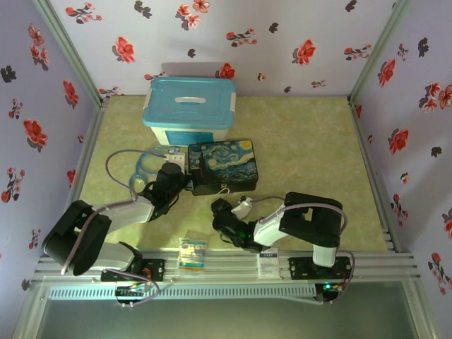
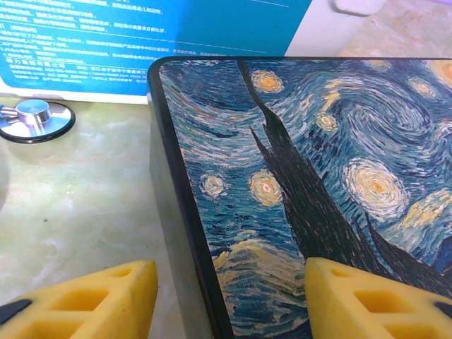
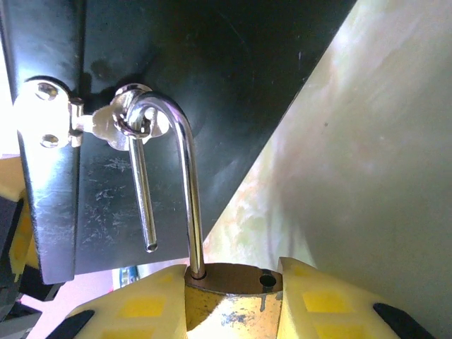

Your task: Unlock the padlock with the key

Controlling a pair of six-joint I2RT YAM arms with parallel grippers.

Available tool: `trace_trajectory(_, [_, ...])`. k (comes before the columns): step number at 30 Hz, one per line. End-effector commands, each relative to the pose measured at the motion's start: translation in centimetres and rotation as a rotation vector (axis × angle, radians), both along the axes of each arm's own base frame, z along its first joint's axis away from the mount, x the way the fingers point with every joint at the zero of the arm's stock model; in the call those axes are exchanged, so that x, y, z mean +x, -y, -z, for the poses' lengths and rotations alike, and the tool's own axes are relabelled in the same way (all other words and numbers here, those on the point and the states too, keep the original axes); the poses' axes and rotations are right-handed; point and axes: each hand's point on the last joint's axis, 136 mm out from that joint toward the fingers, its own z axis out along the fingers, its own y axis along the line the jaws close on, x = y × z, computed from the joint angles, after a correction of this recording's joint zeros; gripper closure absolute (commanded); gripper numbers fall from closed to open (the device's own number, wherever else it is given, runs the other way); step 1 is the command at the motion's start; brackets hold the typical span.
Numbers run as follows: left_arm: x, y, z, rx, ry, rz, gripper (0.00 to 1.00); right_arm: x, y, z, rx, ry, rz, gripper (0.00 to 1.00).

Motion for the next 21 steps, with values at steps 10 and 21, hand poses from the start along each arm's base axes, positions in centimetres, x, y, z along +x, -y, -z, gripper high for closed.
trace_trajectory(10, [-3.2,-4.9,7.4,0.209,-0.230,-0.082,0.45,2.0,3.3,1.5,0.029,0.029,0.150,0.87])
trace_trajectory(21, [-0.2,0.2,-0.7,-0.094,-0.128,-0.026,0.28,0.8,1.1,5.8,0.167,-0.119,0.174,0.88])
